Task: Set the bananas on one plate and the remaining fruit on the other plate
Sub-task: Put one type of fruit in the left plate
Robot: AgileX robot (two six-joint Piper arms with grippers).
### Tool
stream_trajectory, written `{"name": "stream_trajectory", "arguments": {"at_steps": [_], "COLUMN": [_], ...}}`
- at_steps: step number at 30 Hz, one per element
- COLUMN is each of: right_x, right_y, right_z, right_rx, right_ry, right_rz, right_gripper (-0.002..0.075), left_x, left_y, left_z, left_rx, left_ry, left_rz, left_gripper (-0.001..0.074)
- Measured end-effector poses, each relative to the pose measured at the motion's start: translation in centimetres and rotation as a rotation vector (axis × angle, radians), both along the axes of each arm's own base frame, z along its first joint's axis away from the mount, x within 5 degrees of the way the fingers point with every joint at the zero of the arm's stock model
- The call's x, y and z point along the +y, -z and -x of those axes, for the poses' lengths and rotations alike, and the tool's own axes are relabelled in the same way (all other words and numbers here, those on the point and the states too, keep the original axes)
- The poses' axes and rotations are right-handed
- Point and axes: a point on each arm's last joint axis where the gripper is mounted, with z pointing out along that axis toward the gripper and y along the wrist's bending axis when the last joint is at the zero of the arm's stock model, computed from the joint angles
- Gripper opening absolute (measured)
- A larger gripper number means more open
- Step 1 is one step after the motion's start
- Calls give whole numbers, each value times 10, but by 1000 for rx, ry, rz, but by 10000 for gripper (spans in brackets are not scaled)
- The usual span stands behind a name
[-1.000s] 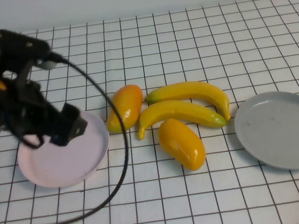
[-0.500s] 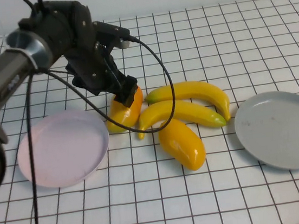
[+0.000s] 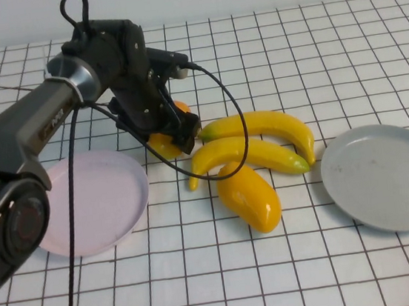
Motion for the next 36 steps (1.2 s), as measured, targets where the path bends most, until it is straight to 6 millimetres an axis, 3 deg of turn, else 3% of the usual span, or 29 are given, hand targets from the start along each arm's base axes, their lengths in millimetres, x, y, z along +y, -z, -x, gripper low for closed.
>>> {"name": "stream_trajectory", "arguments": {"at_steps": [2, 5, 8, 13, 16, 18, 20, 24, 27, 31, 36], "right_x": [0, 0, 0, 0, 0, 0, 0, 0, 0, 0, 0], "right_y": [0, 0, 0, 0, 0, 0, 0, 0, 0, 0, 0], "right_z": [0, 0, 0, 0, 0, 0, 0, 0, 0, 0, 0], "right_rx": [0, 0, 0, 0, 0, 0, 0, 0, 0, 0, 0], "right_ry": [0, 0, 0, 0, 0, 0, 0, 0, 0, 0, 0], "right_rz": [0, 0, 0, 0, 0, 0, 0, 0, 0, 0, 0], "right_gripper": [-16, -16, -16, -16, -16, -16, -16, -16, -16, -16, -16], "left_x": [0, 1, 4, 19, 32, 42, 55, 90, 114, 135, 142], "left_y": [0, 0, -9, -69, -93, -97, -96, -63, -43, -29, -24], "left_z": [0, 0, 0, 14, 37, 55, 76, 115, 133, 138, 136], "left_rx": [0, -5, -32, -165, -194, -197, -202, -177, -158, -113, -92], "left_ry": [-3, -2, 3, 5, -1, -7, -20, -82, -148, -233, -291], "left_rz": [-1, -15, -36, -76, -99, -96, -73, -34, -31, -39, -34], "left_gripper": [635, 529, 528, 528, 528, 528, 528, 528, 528, 528, 536]}}
